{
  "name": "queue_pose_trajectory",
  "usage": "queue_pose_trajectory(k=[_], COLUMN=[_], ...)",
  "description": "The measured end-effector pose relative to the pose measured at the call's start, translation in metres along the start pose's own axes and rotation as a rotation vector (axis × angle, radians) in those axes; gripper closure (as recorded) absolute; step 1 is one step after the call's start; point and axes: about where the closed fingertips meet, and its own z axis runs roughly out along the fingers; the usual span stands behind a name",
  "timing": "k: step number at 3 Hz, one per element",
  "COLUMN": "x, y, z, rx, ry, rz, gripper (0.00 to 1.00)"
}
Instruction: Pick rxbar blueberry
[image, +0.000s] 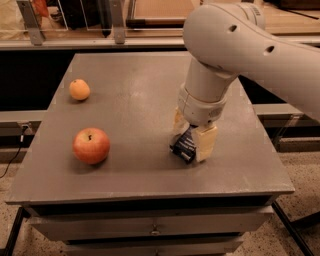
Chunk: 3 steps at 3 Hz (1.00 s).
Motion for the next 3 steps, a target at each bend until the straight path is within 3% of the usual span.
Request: queue_pose_trajectory(k=[1, 2, 3], x=[-0.001, -0.004, -0.010], y=[-0.001, -0.002, -0.010], z=[-0.007, -0.011, -0.050], rx=[0.000, 0.025, 0.113], ry=[0.000, -0.045, -0.120], rz=[0.000, 0.016, 0.030], gripper=[0.86, 1.00, 1.00])
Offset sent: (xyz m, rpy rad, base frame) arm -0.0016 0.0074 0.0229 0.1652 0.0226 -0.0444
